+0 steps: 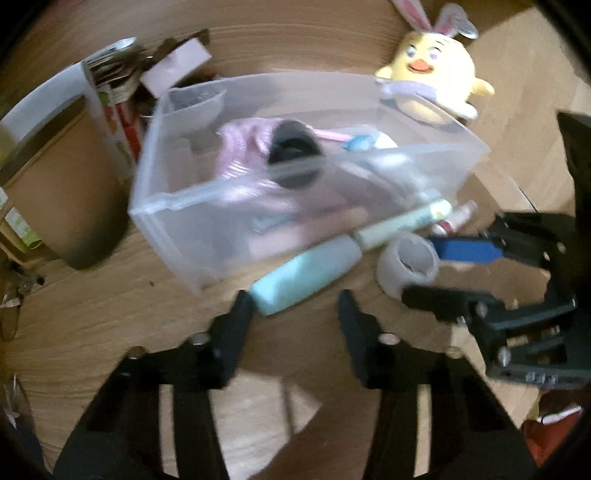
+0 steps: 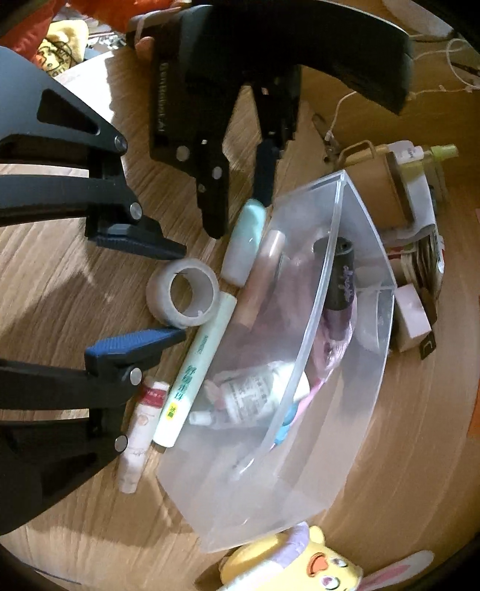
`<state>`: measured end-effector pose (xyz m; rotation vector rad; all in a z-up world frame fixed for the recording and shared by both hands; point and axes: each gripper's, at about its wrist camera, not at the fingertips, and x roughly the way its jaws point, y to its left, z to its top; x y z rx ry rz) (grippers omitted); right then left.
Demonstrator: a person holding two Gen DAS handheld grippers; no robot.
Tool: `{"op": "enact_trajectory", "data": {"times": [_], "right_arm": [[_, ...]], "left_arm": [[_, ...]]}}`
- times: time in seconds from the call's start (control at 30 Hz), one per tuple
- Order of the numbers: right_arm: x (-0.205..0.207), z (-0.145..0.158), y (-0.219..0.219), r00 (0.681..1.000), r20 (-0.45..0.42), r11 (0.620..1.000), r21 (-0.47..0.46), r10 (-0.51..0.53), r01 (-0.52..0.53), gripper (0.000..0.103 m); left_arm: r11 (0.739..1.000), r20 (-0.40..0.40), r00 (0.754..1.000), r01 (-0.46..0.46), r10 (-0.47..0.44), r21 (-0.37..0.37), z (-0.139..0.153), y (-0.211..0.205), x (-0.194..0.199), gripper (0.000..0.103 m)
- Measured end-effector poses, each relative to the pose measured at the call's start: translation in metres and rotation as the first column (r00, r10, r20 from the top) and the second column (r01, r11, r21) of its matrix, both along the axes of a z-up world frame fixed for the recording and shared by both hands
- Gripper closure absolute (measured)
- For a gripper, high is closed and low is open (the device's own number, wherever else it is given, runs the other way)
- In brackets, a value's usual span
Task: Organize objects
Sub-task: 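Grasp the light teal tube with the left gripper while the right gripper grasps the white tape roll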
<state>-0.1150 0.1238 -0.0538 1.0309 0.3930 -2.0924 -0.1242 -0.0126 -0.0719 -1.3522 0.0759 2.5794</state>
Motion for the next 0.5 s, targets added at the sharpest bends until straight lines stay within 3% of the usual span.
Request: {"op": "enact_trajectory", "data": {"times": [0.17, 0.37, 0.43, 0.5], "right_arm": [[0.004, 0.006, 0.018, 1.000, 0.003, 0.999, -0.021, -0.028, 0.028, 0.069], [0.008, 0.012, 0.039, 0.998, -0.004, 0.997, -0.033, -0.067, 0.067, 0.069], [0.008, 0.015, 0.043, 0.997, -0.006, 0.996, -0.044, -0.078, 0.077, 0.069], [0.009, 0.018, 0.048, 0.996, -0.009, 0.995, -0.057, -0.086, 0.086, 0.069]], "left_arm": [[0.997, 0.004, 0.997, 0.076, -0.076, -0.015, 0.002, 0.018, 0.018, 0.065], [0.997, -0.024, 0.998, 0.053, -0.054, -0.059, 0.013, 0.021, 0.011, 0.064], [0.996, -0.037, 0.998, 0.054, -0.057, -0.070, 0.015, 0.021, 0.002, 0.061], [0.995, -0.043, 0.997, 0.066, -0.069, -0.077, 0.017, 0.022, -0.008, 0.050]]}}
